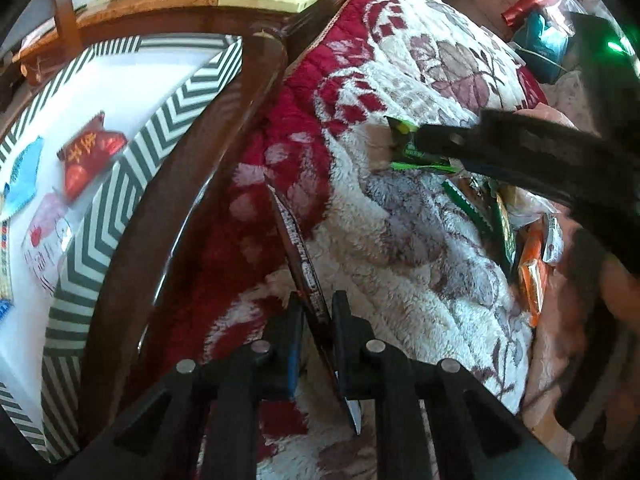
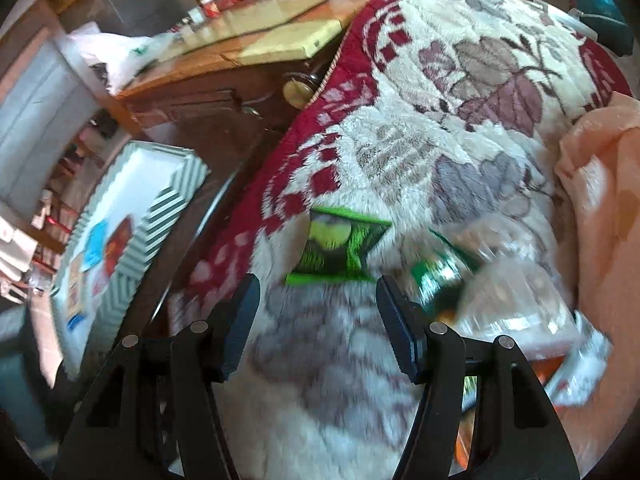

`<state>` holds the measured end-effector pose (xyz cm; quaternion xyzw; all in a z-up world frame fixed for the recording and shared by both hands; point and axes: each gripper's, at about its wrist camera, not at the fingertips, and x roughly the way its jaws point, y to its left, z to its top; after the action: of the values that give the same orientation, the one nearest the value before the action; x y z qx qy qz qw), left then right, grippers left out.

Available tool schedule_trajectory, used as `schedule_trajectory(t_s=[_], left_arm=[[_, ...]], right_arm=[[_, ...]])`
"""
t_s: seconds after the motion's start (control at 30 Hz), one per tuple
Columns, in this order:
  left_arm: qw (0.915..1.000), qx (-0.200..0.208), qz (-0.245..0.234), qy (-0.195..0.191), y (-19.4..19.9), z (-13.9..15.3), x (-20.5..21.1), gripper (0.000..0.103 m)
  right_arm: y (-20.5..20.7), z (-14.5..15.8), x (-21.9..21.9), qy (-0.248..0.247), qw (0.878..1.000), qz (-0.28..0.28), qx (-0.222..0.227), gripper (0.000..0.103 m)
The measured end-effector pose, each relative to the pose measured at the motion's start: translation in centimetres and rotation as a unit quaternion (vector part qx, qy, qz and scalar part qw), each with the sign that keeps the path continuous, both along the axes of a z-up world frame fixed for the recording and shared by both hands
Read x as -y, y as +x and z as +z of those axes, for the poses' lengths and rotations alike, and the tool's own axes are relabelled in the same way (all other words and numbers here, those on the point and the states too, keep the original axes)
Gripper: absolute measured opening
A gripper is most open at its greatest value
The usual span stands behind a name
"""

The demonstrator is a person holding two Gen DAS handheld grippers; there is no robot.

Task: Organize snacks
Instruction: 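Grasp the brown chocolate stick packet with the left gripper, then lift the chocolate stick packet with the left gripper while the right gripper grasps the green packet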

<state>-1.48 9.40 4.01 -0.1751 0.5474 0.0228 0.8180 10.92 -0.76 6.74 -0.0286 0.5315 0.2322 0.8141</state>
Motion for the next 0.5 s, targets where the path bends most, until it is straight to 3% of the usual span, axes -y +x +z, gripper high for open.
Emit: schedule_trajectory(t_s=[0.13, 0.23, 0.27, 0.3, 0.33, 0.4, 0.43, 0.47, 0.5], left_arm=[[0.9999, -0.012, 0.008, -0.009, 0.1, -0.7, -0.3, 0.022], [0.9996, -0.018, 0.012, -0.018, 0.2, -1.2, -0.2, 0.037], [0.9996, -0.015, 0.012, -0.023, 0.2, -1.2, -0.1, 0.044], [0.9995, -0.013, 0.011, -0.026, 0.3, -1.2, 0.0, 0.049], [0.9996, -0.012, 0.009, -0.024, 0.4, -1.2, 0.3, 0.049], [0.9999, -0.009, 0.002, -0.008, 0.6, -1.1, 0.8, 0.047], [1.0000, -0.005, -0.003, -0.001, 0.5, -1.1, 1.1, 0.040], [1.0000, -0.003, -0.006, 0.005, 0.4, -1.1, 1.1, 0.022], [0.9999, -0.003, -0.009, 0.009, 0.2, -1.1, 1.1, 0.019]], right_arm=[[1.9, -1.3, -0.9, -0.014, 1.000, -0.012, -0.009, 0.061], [3.0, -2.4, -1.2, -0.019, 1.000, -0.013, -0.018, 0.061], [3.1, -2.6, -1.3, -0.019, 1.000, -0.010, -0.020, 0.058], [3.1, -2.9, -1.3, -0.021, 1.000, -0.006, -0.020, 0.049], [3.0, -3.1, -1.4, -0.024, 1.000, 0.002, -0.019, 0.047], [2.4, -3.2, -1.4, -0.027, 0.999, 0.017, -0.011, 0.045], [2.1, -3.1, -1.4, -0.027, 0.999, 0.022, -0.009, 0.045], [1.8, -3.0, -1.2, -0.023, 0.999, 0.026, -0.009, 0.045], [1.4, -2.8, -1.0, -0.015, 0.999, 0.031, -0.010, 0.045]])
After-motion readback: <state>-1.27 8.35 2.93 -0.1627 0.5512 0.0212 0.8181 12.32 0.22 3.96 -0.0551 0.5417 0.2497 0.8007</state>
